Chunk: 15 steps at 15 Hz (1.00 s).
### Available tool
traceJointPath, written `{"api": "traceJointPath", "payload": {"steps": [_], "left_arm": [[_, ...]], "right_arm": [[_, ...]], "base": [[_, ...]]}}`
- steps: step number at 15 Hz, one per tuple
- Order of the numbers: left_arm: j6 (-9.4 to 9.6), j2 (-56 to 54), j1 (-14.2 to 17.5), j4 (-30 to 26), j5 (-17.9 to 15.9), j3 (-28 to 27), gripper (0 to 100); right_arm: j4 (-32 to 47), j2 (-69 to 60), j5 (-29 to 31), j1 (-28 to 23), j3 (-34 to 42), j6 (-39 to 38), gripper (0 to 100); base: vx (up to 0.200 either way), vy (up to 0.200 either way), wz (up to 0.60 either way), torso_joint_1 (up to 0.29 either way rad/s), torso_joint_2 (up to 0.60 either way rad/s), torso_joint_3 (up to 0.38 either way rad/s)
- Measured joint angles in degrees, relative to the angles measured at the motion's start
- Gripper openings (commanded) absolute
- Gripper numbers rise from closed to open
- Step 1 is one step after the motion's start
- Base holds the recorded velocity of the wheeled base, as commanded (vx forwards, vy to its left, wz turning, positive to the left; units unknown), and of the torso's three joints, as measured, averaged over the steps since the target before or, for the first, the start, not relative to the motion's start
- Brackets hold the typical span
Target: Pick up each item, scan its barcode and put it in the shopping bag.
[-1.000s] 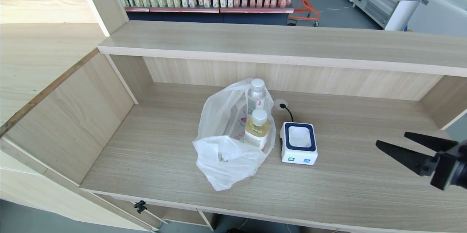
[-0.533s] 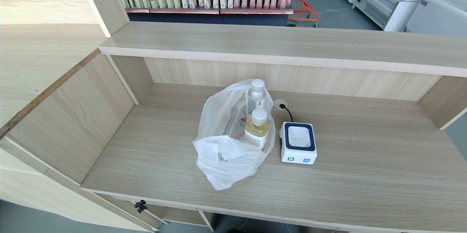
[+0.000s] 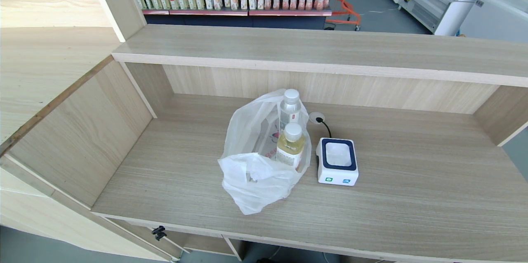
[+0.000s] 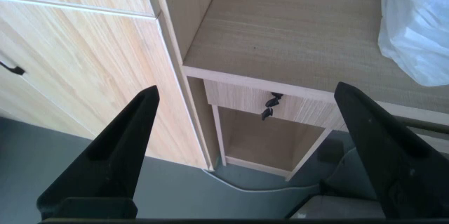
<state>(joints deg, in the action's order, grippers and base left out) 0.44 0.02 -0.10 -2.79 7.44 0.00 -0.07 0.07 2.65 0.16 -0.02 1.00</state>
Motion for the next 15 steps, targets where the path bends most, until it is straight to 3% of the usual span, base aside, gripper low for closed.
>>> {"api": "traceJointPath", "payload": {"steps": [1,9,13,15], "left_arm": [[0.00,0.00,0.00,-0.02,0.00,0.00,100],[0.11,0.00,0.00,-0.02,0.00,0.00,100],[0.11,0.00,0.00,-0.05,0.02,0.00,100],[0.11,0.00,0.00,-0.05,0.00,0.00,100]], "right_arm": [[0.07,-0.12,0.00,0.00,0.02,-0.11,0],[0.07,-0.37,0.00,0.00,0.02,0.80,0],[0.07,-0.37,-0.02,0.00,0.02,0.78,0],[0.12,-0.37,0.00,0.05,0.00,0.78,0]], "base": [[0.000,0.000,0.00,0.000,0.00,0.000],[0.000,0.000,0.00,0.000,0.00,0.000],[0.000,-0.200,0.00,0.002,0.00,-0.001],[0.000,0.000,0.00,0.000,0.00,0.000]]}}
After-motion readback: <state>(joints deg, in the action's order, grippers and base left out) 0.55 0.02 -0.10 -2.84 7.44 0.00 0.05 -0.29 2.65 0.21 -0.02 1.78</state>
